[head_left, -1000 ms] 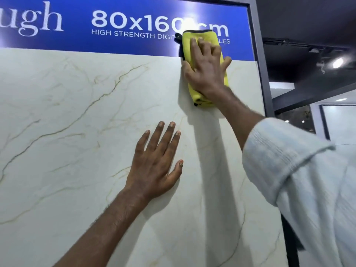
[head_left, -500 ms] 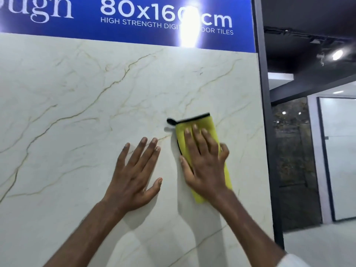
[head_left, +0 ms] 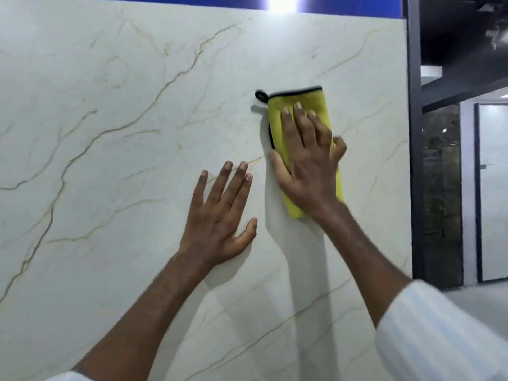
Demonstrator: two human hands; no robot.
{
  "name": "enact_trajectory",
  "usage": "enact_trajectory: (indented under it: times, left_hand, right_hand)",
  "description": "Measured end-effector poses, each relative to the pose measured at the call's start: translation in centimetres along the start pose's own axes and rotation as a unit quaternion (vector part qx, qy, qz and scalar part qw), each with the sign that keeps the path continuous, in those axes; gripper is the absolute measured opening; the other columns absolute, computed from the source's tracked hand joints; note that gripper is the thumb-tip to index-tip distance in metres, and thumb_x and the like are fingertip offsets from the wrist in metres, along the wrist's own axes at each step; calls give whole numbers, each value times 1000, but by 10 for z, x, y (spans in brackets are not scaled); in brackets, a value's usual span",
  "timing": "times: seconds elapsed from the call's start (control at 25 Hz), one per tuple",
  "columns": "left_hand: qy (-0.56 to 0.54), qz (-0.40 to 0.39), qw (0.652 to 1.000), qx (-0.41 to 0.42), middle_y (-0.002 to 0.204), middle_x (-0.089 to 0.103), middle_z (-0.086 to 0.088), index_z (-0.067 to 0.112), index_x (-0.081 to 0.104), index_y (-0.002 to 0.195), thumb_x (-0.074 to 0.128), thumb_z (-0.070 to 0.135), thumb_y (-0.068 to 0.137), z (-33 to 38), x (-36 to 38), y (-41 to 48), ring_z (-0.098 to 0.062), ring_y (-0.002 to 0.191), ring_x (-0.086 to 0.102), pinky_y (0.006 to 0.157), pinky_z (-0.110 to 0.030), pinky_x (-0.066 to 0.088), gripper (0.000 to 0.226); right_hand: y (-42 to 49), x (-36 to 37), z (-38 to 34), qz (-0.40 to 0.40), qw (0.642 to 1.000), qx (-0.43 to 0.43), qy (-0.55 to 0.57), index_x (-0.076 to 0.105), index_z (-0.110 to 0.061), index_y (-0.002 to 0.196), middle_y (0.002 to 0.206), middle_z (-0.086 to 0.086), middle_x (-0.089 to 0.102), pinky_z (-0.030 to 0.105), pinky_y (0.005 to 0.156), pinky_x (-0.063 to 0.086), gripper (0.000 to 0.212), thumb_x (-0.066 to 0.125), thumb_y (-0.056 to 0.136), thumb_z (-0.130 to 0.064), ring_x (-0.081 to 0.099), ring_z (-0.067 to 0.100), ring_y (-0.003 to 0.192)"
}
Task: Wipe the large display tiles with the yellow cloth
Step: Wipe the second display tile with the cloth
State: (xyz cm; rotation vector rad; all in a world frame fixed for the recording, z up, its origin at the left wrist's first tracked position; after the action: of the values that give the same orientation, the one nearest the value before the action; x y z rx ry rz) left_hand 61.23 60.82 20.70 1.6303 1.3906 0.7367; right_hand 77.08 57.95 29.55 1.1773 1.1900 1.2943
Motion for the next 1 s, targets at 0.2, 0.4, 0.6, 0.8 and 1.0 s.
enact_trajectory:
  times: [0.2,0.4,0.6,0.8,1.0]
  left_hand:
    - [-42,6,999,1,172,25,-16,4,34,162,48,42,101,7,-13,-11,-32,160,23,125,-62,19,73]
    - [-72,-42,996,38,172,25,-12,8,38,161,49,50,98,55,-11,-111,-32,159,26,120,-64,21,77]
    - [-9,-57,997,60,170,30,-12,7,37,161,52,46,98,63,11,-138,-38,158,27,123,-70,19,76]
    - [-26,-57,997,48,170,31,-13,8,35,163,52,47,99,64,13,-141,-38,158,26,124,-69,17,76]
    - [-16,-60,997,44,168,33,-15,6,37,161,52,46,100,63,13,-136,-39,157,25,122,-70,18,74]
  right_hand:
    - [-160,-11,-7,-29,1000,11,1,42,-19,158,165,6,37,58,105,32,70,54,96,-49,34,27,150]
    - [-235,-7,-12,-87,996,-18,-11,39,-20,158,164,6,35,60,102,35,75,60,92,-48,33,27,148]
    - [-157,-6,-22,-54,999,8,5,43,-19,158,164,7,40,58,101,36,71,55,95,-49,34,25,147]
    - [-309,-6,-14,-77,996,40,29,33,-21,160,165,6,33,62,107,32,72,56,97,-49,29,28,148]
    - [-434,-7,-25,-148,988,20,47,35,-21,154,162,2,25,58,100,33,73,60,91,-48,26,29,144]
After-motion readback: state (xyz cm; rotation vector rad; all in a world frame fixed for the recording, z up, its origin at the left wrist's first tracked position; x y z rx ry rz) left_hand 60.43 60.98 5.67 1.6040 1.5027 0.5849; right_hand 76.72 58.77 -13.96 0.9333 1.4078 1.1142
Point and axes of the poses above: each hand's wrist, its own y-axis towards the middle knuckle, its own x-axis out of the palm, z = x × y, the point moved 10 cm from there along y, towards the middle knuckle
